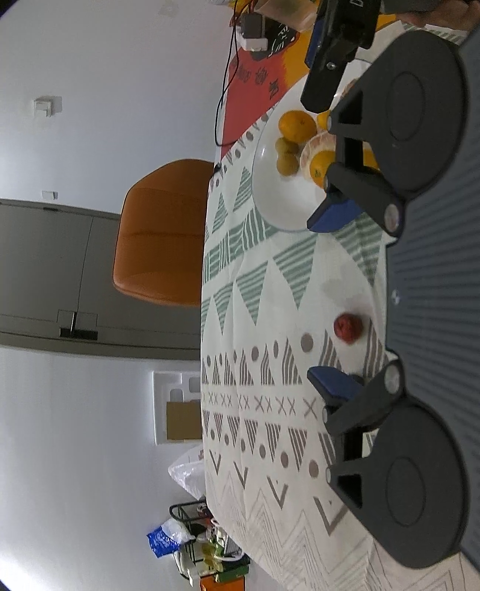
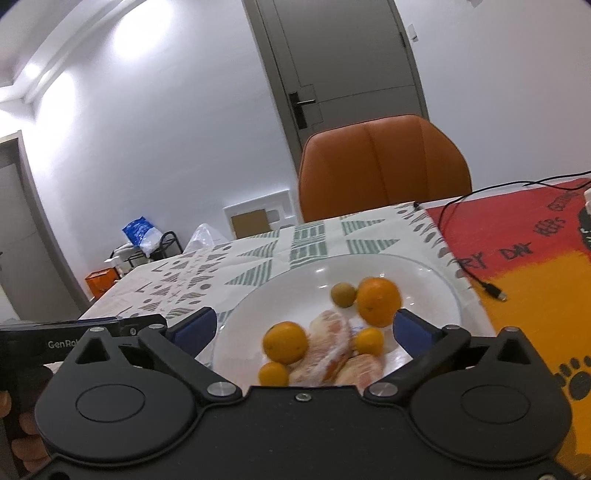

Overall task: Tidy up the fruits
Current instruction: 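Move both tools back toward the two small red fruits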

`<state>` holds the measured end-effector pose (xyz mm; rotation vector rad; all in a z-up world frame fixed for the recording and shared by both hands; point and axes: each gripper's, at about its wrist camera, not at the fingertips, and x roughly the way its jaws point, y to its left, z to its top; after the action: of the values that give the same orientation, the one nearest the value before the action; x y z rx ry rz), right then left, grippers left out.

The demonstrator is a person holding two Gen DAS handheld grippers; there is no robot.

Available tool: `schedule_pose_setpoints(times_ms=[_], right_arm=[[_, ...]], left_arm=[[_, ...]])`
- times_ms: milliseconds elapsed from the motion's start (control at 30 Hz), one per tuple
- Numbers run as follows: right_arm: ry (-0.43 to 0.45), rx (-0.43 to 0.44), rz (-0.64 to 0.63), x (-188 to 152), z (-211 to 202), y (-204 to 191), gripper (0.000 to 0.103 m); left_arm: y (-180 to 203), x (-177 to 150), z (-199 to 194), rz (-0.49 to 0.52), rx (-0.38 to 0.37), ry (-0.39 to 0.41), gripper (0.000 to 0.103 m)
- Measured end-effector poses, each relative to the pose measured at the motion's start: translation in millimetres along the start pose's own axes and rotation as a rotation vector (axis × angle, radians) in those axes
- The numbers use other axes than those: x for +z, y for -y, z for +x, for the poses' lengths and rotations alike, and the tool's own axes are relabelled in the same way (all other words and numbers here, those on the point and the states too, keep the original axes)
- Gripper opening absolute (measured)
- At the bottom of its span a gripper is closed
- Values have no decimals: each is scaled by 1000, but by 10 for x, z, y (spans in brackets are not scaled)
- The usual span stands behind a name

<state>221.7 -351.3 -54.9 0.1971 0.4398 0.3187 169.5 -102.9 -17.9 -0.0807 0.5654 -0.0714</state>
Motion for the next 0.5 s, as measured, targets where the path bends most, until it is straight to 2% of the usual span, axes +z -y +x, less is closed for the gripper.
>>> schedule_pose_setpoints(times_ms=[500], right_arm=[[-25,44,-42,-84,93,-383,103]], left_arm=[[-407,-122,-132,-41,44,-7,80]])
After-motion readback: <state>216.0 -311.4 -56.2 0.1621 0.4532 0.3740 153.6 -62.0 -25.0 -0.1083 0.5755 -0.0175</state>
